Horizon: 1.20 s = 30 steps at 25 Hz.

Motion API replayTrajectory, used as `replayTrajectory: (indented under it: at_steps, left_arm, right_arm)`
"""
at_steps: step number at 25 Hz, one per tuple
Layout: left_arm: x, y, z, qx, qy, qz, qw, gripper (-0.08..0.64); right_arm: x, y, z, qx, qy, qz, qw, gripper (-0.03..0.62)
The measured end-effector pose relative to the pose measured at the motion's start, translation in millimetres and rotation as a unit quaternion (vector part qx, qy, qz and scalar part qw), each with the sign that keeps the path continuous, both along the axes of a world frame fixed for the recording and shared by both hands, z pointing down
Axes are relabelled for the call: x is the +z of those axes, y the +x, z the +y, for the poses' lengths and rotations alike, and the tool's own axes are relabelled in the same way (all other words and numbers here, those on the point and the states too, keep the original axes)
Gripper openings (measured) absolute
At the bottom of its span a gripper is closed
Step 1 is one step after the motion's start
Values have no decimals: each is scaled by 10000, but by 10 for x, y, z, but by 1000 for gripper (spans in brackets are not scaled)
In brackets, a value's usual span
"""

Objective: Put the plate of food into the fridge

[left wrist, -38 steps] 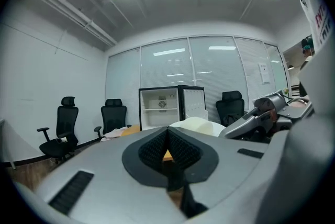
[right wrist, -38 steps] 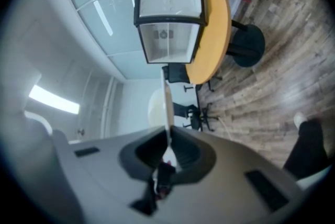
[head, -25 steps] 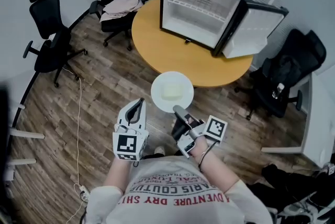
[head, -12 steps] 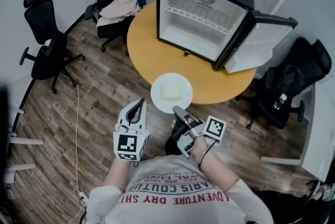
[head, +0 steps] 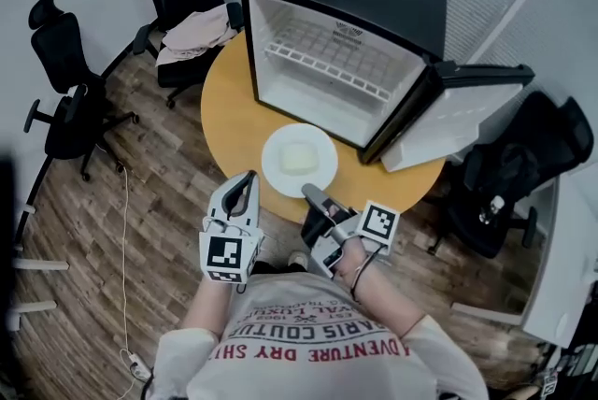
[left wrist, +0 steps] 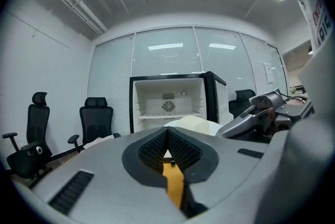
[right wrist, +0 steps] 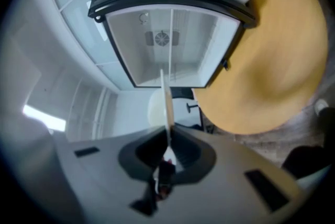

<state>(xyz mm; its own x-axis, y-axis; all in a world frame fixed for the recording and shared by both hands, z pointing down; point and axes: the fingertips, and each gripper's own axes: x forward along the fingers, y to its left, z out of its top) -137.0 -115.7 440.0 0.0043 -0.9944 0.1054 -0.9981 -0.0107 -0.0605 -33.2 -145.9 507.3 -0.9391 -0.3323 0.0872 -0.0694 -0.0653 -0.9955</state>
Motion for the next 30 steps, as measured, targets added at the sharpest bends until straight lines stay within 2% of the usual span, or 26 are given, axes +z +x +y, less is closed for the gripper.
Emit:
replayTrajectory:
  at_steps: [4, 8, 14, 22, 30]
  left_arm:
    - [45, 47, -332, 119, -19, 45, 9999, 26]
    - [36, -73, -639, 239, -47, 70, 9997, 26]
    - [-9, -152, -1149, 703, -41, -49, 9975, 26]
    - [-83, -347, -1785, 1425, -54, -93, 9897, 26]
    - [-28, -453, -2238, 1916, -86, 54, 9814, 26]
  right_arm:
    - [25, 81, -309, 110, 42, 89, 9999, 38]
    - [22, 18, -593, 329, -15, 91, 9994, 38]
    - [-18, -48, -1006, 831, -67, -24, 9965, 38]
    - [-108, -242, -1497, 1627, -150, -78, 9865, 38]
    - [-96, -361, -1896, 2308, -252, 11, 9727, 38]
